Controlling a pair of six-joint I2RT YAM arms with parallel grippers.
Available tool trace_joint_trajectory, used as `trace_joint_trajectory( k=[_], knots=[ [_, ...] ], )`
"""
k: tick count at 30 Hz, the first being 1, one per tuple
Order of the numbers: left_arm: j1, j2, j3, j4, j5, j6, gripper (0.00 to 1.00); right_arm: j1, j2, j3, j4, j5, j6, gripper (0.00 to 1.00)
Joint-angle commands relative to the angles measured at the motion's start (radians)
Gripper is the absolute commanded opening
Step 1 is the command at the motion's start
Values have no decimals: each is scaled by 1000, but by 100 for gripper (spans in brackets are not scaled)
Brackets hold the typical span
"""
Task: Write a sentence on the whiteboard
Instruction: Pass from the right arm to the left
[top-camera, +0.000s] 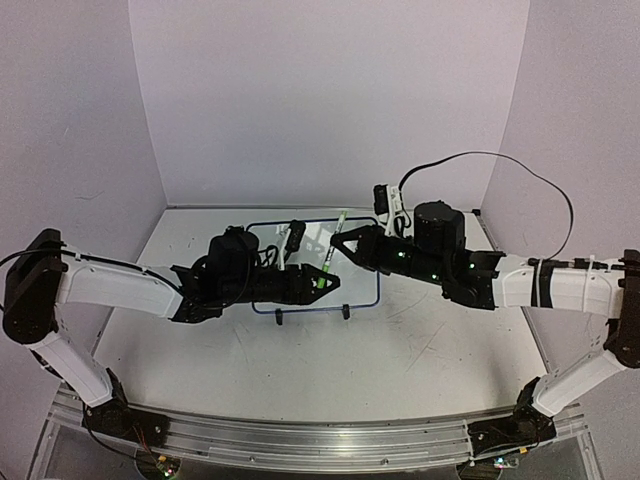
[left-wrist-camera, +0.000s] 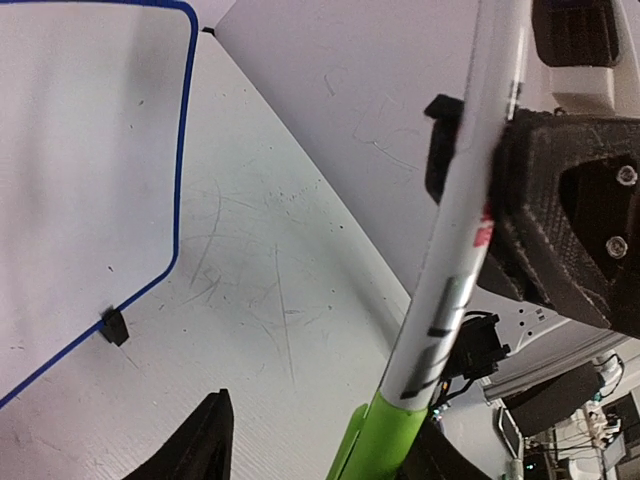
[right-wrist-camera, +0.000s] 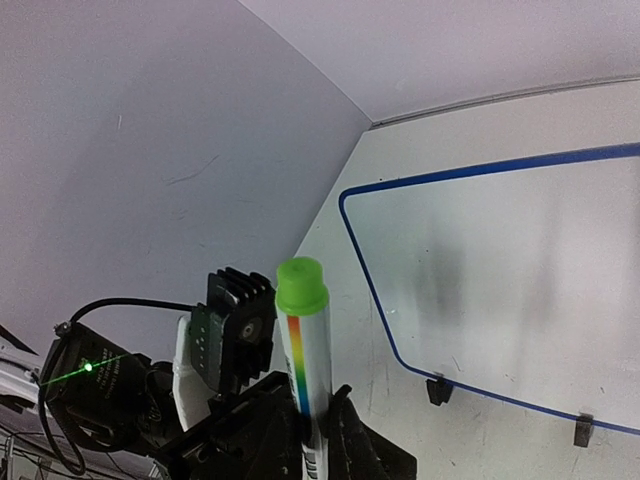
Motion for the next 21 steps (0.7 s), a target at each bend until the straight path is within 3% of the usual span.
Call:
trace_joint_trajectory(
  k=[1, 4, 11, 13, 14, 17, 21],
  knots=[
    [5, -80, -26, 40, -41, 24, 54, 6, -8, -2, 53, -23, 9, 0],
    [4, -87, -26, 39, -32, 30, 48, 5, 2, 2, 63, -32, 15, 0],
    [4, -91, -25, 40, -50, 58, 8, 7, 7, -1, 106, -109, -1, 0],
    [11, -112, -40, 35, -41, 118, 2, 7, 6, -6, 124, -183, -52, 14],
    [16, -127, -54, 34, -28, 166, 0, 6, 3, 1, 107, -209, -81, 26],
    [26, -169, -95, 19, 17, 296, 0, 3, -28, 20, -58, -229, -179, 54],
    [26, -226, -147, -1, 8, 455, 0, -21, -69, 22, -156, -316, -286, 67]
  ],
)
